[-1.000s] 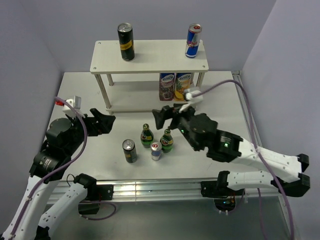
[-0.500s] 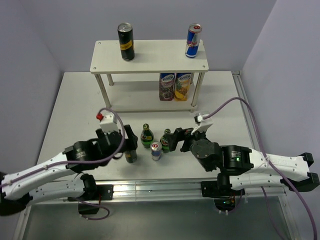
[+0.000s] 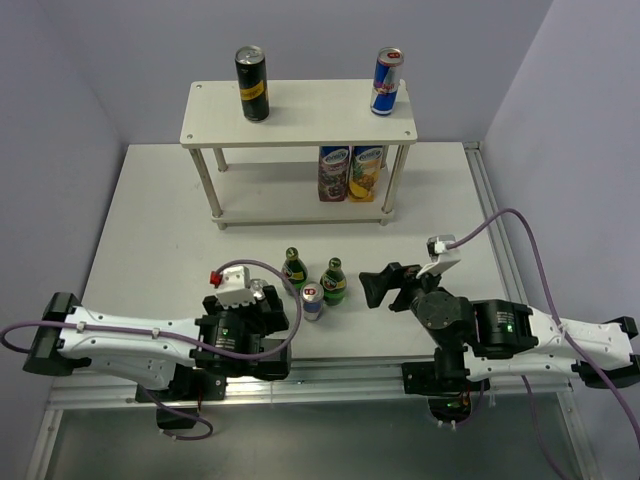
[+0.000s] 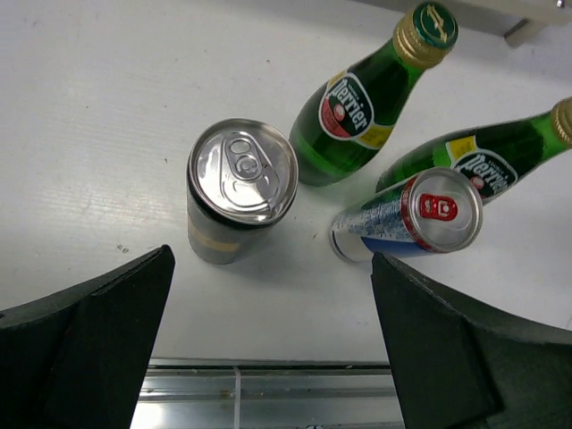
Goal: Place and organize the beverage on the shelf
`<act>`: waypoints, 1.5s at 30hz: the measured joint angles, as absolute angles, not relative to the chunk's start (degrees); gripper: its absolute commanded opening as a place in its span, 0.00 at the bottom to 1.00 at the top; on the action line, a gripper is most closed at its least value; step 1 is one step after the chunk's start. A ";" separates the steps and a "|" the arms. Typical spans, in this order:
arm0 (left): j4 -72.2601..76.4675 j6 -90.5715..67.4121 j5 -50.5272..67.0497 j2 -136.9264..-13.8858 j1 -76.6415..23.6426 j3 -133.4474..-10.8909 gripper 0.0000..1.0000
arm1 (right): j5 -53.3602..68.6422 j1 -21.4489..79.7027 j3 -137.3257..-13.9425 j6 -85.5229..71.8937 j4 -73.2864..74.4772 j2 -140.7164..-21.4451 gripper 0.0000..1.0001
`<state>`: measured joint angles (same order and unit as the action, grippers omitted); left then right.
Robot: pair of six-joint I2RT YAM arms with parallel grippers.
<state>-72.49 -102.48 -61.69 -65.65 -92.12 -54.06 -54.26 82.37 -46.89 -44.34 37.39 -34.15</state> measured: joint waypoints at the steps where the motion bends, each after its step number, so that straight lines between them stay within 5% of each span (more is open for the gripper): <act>1: -73.08 -104.33 -62.11 -65.95 -92.14 -54.02 0.99 | -54.33 82.37 -46.65 -44.53 37.60 -33.80 1.00; 7: -69.17 -106.50 -64.25 -63.02 -91.88 -47.03 0.99 | -54.41 82.37 -44.99 -45.67 38.94 -32.21 1.00; 28: -12.84 -66.15 -60.62 -60.27 -73.97 -22.39 0.99 | -54.41 82.37 -42.41 -47.11 40.34 -30.48 1.00; 29: -10.74 -64.90 -59.88 -60.42 -72.73 -21.54 0.95 | -54.41 82.37 -42.28 -47.16 40.38 -30.50 1.00; 30: -8.99 -63.86 -59.55 -60.66 -71.72 -20.97 0.81 | -54.43 82.37 -42.19 -47.31 40.49 -30.50 1.00; 35: -4.25 -60.58 -58.81 -62.98 -68.34 -20.64 0.55 | -54.59 82.37 -41.95 -48.27 41.74 -30.52 1.00; 36: -3.62 -60.16 -58.92 -63.37 -67.94 -20.64 0.46 | -54.65 82.37 -41.93 -48.40 41.74 -30.52 1.00; 37: -3.29 -59.68 -58.94 -63.66 -67.77 -20.73 0.24 | -54.70 82.37 -41.87 -48.51 41.78 -30.50 1.00; 39: -3.64 -59.33 -58.57 -63.88 -67.64 -21.17 0.06 | -54.78 82.37 -41.58 -48.64 41.80 -30.39 1.00; 45: -15.46 -57.01 -56.82 -61.71 -67.40 -28.25 0.00 | -54.94 82.37 -41.12 -49.25 42.52 -29.65 1.00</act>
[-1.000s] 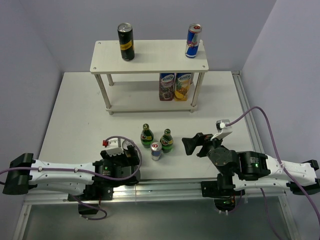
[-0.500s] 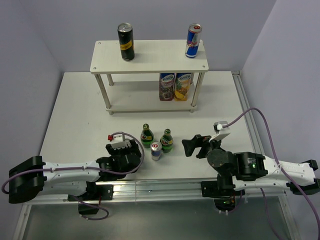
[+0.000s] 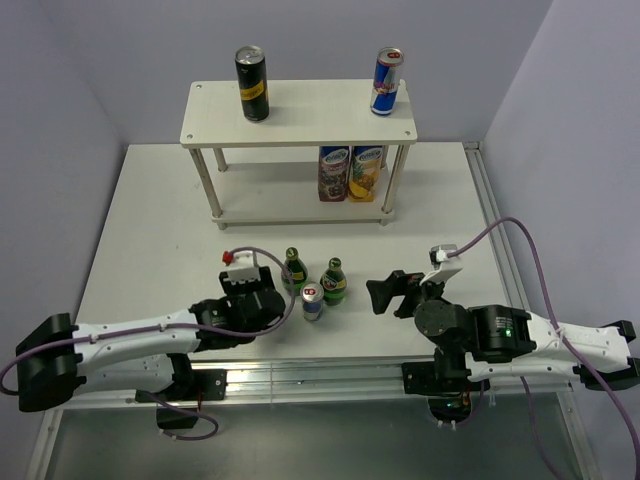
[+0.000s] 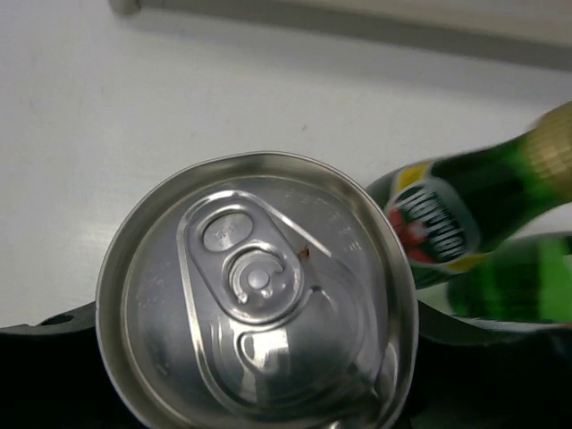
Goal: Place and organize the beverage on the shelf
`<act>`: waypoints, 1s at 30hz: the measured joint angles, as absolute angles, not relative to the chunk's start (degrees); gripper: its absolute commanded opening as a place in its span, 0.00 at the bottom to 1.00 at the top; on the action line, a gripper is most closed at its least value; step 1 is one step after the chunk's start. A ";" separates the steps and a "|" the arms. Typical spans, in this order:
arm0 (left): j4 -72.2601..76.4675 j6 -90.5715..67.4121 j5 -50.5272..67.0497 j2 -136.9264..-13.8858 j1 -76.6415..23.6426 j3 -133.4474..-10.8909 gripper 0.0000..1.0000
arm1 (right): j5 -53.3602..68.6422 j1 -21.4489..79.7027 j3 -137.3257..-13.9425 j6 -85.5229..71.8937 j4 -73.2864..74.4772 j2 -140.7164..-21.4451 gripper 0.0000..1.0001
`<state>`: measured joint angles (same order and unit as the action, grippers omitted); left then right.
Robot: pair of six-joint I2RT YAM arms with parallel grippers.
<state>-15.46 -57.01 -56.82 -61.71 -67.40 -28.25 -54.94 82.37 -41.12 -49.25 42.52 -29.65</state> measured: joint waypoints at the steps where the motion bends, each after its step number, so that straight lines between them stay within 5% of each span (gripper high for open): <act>1: -17.93 -55.66 -56.90 -60.75 -67.24 -31.14 0.00 | -55.05 82.37 -41.12 -49.34 42.65 -29.45 1.00; 10: -21.93 -31.16 -49.89 -60.53 -53.76 -64.58 0.00 | -55.83 82.37 -40.07 -49.17 42.30 -28.32 1.00; 21: -24.45 -14.94 -34.24 -82.94 -29.71 -102.89 0.00 | -55.24 82.37 -37.78 -48.84 40.27 -28.38 1.00; 30: -27.55 -11.09 -28.88 -94.89 -24.60 -116.25 0.00 | -54.37 82.37 -35.20 -50.11 39.88 -28.71 1.00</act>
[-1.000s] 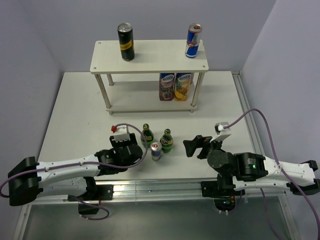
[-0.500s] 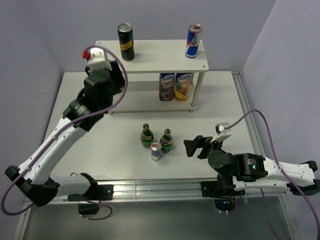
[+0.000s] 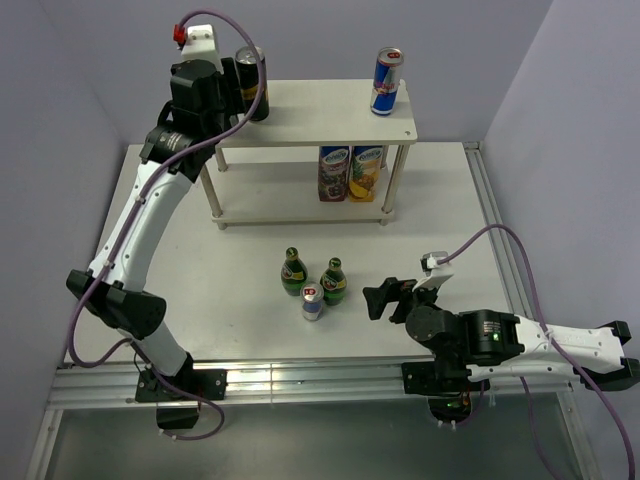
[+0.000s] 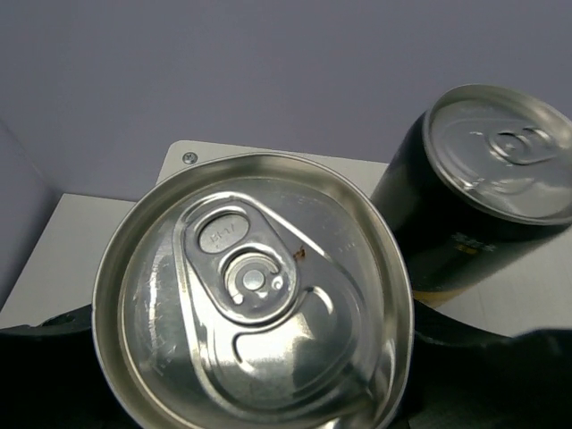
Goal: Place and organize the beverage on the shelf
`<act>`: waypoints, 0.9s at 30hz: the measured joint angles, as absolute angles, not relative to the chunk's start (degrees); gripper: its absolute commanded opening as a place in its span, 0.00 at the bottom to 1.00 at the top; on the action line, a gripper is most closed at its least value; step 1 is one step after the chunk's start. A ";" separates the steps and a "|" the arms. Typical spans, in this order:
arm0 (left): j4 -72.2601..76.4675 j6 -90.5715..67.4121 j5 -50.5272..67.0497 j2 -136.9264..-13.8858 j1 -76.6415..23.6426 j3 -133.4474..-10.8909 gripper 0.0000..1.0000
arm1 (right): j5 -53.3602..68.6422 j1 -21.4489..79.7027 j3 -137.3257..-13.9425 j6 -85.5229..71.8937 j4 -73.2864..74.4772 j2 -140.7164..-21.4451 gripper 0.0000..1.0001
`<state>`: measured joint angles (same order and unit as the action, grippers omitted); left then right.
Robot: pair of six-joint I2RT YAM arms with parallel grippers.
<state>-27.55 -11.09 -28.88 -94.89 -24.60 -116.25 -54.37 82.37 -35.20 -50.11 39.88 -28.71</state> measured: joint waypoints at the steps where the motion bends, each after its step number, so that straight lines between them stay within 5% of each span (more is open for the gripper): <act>1: -27.88 -10.96 -28.60 -95.55 -24.14 -116.51 0.00 | -54.37 82.37 -35.20 -50.15 39.88 -28.71 1.00; 14: -25.28 -10.09 -27.18 -98.10 -21.02 -115.77 0.06 | -54.37 82.37 -35.18 -50.30 39.86 -29.10 1.00; 16: -23.27 -10.04 -27.18 -98.02 -20.91 -114.67 0.15 | -54.37 82.37 -35.18 -50.33 39.86 -29.63 1.00; 21: -19.05 -9.61 -26.79 -97.30 -20.75 -111.83 0.73 | -54.39 82.37 -35.18 -50.52 39.86 -30.39 1.00; 27: -17.63 -9.58 -26.76 -96.38 -20.75 -108.68 0.89 | -54.39 82.37 -35.18 -51.16 39.90 -30.39 1.00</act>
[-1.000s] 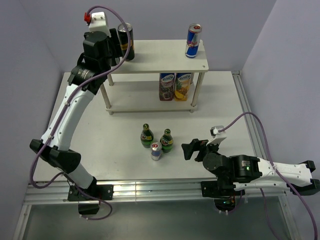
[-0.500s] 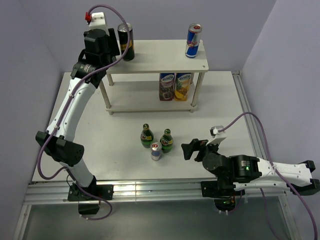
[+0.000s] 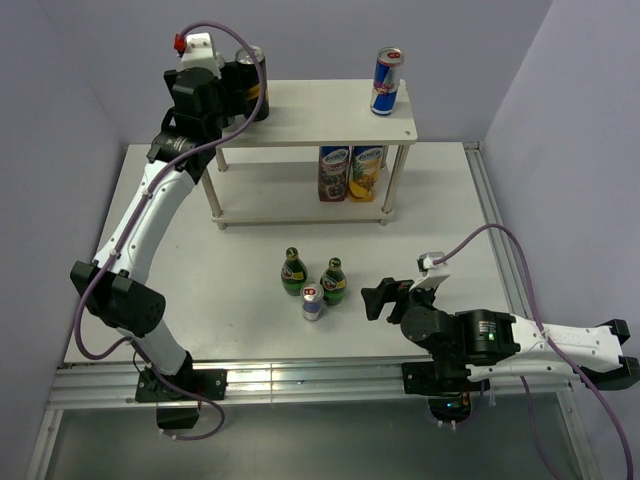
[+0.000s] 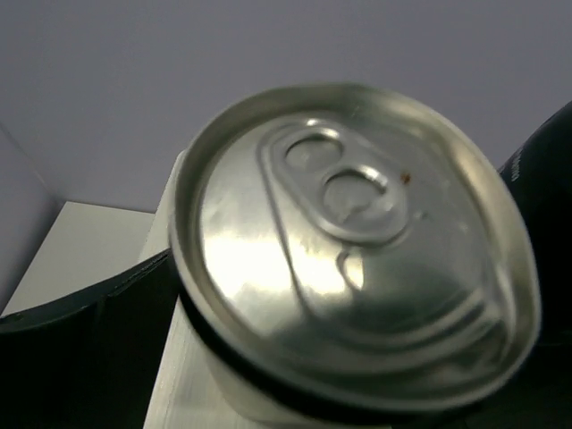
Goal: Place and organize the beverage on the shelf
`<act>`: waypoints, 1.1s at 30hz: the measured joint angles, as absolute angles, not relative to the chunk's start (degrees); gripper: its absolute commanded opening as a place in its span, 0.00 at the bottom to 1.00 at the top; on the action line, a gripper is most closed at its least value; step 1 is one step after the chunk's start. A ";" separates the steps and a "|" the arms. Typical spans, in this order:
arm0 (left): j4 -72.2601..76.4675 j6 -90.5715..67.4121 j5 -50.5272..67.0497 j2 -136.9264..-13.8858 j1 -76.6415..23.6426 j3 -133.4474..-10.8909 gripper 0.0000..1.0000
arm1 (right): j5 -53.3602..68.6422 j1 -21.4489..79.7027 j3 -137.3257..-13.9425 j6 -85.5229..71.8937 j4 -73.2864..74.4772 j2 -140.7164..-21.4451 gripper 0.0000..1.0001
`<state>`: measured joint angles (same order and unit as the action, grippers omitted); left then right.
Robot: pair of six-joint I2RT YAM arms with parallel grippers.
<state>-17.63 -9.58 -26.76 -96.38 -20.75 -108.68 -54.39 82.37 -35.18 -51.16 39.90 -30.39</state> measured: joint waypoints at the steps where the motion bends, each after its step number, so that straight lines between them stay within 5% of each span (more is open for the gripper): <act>1: -17.69 -9.58 -26.76 -96.38 -20.75 -108.49 0.95 | -54.39 82.37 -35.18 -51.22 39.88 -30.37 1.00; 33: -22.48 -13.41 -17.30 -74.39 -20.88 -95.74 0.99 | -52.36 82.91 -35.20 -52.47 39.97 -31.59 1.00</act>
